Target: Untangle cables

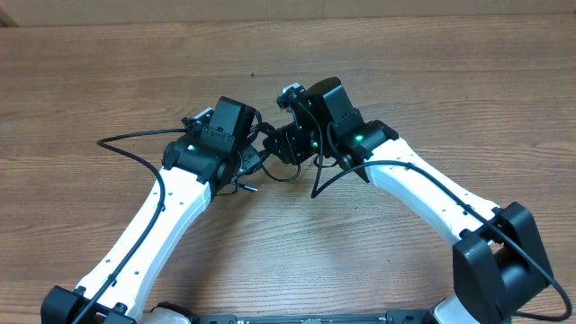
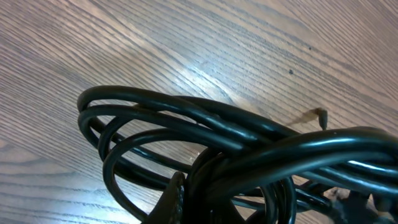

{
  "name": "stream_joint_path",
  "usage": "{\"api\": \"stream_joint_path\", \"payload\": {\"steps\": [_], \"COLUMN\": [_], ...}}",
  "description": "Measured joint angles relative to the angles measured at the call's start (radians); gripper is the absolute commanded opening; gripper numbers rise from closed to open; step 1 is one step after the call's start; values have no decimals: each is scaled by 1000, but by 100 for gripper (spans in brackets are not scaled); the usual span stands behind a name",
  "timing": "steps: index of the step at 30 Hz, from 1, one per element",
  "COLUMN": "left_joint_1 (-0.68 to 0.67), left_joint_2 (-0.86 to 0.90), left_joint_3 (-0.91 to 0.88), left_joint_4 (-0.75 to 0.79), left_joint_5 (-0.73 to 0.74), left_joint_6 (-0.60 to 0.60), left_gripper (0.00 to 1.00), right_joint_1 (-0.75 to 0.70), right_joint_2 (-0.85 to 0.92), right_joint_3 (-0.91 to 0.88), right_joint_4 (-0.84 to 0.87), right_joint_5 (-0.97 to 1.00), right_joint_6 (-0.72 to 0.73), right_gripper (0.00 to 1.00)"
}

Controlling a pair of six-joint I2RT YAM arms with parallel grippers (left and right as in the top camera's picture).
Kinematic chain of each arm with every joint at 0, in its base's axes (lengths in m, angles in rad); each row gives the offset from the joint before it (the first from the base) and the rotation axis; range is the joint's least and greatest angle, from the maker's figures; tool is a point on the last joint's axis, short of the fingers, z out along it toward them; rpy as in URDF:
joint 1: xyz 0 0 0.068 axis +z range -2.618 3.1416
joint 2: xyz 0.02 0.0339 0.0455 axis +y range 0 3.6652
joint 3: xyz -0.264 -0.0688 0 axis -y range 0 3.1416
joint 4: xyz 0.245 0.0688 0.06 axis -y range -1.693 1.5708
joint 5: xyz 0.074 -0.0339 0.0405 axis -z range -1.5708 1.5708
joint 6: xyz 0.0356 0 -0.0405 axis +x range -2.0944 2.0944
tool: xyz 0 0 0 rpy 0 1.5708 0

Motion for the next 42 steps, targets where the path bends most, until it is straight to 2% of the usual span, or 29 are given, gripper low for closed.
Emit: {"api": "stream_joint_path", "payload": {"steps": [1, 5, 19, 28, 36, 42], "left_joint_1": [0, 0, -1, -14, -27, -27], "left_joint_2": [0, 0, 1, 3, 5, 7], "left_joint_3": [0, 0, 0, 0, 0, 2], "left_joint_4": [0, 1, 0, -32, -35, -34], "left_joint_5": [2, 6, 0, -87, -117, -87], "left_joint_6": [0, -5, -15, -14, -13, -6], "left_gripper": [4, 4, 4, 4, 4, 4], "right_joint_1": [0, 0, 8, -1, -51, -96], "right_joint_2": [0, 0, 0, -8, -17, -19], "right_joint_3": [0, 0, 0, 2, 11, 17], "right_joint_4": [2, 3, -58, -121, -169, -232], "right_joint_5": [3, 13, 13, 9, -52, -95], "right_joint_6": [1, -11, -10, 19, 33, 66], "right_gripper": [20, 4, 4, 4, 4, 4]}}
